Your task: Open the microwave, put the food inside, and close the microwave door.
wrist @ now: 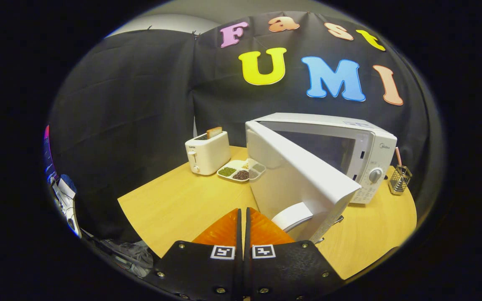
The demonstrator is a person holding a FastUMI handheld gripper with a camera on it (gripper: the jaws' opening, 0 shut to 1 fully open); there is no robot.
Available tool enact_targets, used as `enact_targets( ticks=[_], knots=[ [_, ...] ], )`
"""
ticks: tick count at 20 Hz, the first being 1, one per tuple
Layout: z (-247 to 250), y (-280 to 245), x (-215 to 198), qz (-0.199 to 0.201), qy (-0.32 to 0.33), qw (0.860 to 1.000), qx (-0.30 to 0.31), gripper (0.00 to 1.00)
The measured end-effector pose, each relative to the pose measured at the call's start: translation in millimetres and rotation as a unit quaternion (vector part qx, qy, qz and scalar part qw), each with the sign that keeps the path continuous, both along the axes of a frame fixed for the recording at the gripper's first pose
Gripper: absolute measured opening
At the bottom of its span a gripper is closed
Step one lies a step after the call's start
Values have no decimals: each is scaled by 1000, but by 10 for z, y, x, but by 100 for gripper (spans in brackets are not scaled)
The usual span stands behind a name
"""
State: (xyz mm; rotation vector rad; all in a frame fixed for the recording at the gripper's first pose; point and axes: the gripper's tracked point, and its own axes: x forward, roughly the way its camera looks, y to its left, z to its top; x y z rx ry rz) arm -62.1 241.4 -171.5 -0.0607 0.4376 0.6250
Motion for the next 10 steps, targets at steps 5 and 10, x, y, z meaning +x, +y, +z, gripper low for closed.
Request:
enact_targets(
  ticks=[5, 10],
  knots=[
    [18, -287, 359, -32, -1, 999, 1, 1],
    [-97, -577, 769, -58, -6, 998, -14, 1]
  ],
)
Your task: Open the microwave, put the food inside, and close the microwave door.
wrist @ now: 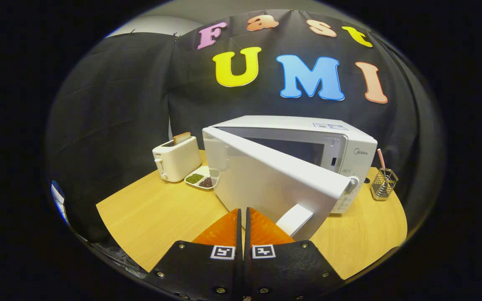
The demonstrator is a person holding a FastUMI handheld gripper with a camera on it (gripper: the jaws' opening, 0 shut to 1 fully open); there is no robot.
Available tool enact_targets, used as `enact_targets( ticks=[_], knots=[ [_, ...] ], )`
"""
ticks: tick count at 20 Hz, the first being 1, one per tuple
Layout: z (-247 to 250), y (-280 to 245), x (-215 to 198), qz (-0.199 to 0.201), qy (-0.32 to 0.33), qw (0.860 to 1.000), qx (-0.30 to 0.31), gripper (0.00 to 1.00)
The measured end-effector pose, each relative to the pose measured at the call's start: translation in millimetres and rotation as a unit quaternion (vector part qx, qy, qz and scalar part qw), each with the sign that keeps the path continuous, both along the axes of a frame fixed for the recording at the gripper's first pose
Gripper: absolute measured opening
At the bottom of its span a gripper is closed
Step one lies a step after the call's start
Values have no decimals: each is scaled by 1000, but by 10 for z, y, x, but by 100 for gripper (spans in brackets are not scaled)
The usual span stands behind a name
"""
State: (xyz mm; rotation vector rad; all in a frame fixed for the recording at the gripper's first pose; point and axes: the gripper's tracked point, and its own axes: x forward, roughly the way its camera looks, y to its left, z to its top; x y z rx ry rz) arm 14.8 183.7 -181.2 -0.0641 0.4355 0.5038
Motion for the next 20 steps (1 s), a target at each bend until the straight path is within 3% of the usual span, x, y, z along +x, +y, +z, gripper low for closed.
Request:
enact_targets(
  ticks=[8, 20],
  knots=[
    [-118, -305, 681, -59, -4, 998, -31, 1],
    [-173, -403, 1473, -154, 9, 988, -17, 1]
  ],
)
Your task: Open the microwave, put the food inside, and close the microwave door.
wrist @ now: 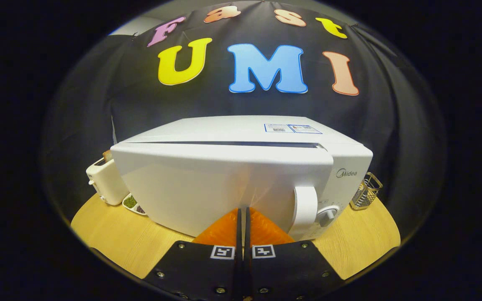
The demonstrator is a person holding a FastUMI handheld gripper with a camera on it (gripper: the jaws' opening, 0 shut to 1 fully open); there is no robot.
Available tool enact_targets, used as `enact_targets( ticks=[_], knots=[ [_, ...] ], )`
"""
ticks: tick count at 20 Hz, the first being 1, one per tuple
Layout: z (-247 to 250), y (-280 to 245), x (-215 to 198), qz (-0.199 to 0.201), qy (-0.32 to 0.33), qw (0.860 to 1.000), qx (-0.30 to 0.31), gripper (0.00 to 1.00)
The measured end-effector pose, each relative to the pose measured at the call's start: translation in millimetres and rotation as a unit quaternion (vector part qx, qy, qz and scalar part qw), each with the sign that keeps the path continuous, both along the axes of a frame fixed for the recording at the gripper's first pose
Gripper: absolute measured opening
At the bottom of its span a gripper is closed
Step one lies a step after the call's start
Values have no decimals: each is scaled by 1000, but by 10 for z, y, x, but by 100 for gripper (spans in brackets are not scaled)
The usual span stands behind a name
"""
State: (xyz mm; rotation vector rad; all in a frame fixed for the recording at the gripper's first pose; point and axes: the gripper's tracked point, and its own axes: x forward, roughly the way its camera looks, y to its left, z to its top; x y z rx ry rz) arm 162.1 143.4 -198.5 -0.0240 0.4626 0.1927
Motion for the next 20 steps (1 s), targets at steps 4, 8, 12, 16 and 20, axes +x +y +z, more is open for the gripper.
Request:
enact_targets(
  ticks=[4, 8, 12, 16, 20],
  knots=[
    [24, 0, 30, -10, -15, 1000, -9, 1],
    [42, 16, 60, -21, -5, 1000, 20, 3],
    [124, 99, 24, -7, -24, 1000, 12, 3],
    [467, 128, -253, -6, -62, 998, 13, 3],
    [800, 122, -633, -7, -101, 995, 8, 3]
  ],
)
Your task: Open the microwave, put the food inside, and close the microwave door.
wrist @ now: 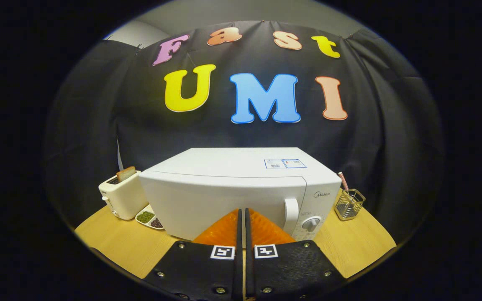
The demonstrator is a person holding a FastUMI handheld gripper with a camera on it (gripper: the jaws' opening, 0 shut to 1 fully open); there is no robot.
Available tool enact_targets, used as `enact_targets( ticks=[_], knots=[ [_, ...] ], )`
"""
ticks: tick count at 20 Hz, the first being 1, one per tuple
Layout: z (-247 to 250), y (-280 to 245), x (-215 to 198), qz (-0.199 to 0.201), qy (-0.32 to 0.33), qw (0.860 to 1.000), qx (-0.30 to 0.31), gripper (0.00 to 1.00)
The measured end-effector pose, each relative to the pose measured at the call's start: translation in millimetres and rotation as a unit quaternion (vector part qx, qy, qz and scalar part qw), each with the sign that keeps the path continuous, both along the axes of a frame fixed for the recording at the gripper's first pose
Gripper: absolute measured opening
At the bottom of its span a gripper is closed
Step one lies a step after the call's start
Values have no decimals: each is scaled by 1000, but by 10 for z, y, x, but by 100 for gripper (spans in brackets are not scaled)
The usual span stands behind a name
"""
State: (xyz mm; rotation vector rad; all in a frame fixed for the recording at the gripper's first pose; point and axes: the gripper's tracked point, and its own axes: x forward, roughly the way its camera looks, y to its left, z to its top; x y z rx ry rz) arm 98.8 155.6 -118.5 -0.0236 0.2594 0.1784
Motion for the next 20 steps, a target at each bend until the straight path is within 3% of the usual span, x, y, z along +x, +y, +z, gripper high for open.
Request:
enact_targets(
  ticks=[9, 10, 13, 17, 20],
  knots=[
    [379, -192, -837, -19, -29, 999, 13, 3],
    [389, -230, -922, -21, -28, 999, 13, 11],
    [450, -323, -1126, -22, -37, 999, 8, 17],
    [541, -462, -1380, -28, -49, 998, 16, 52],
    [610, -529, -1508, -35, -61, 997, 30, 95]
  ],
)
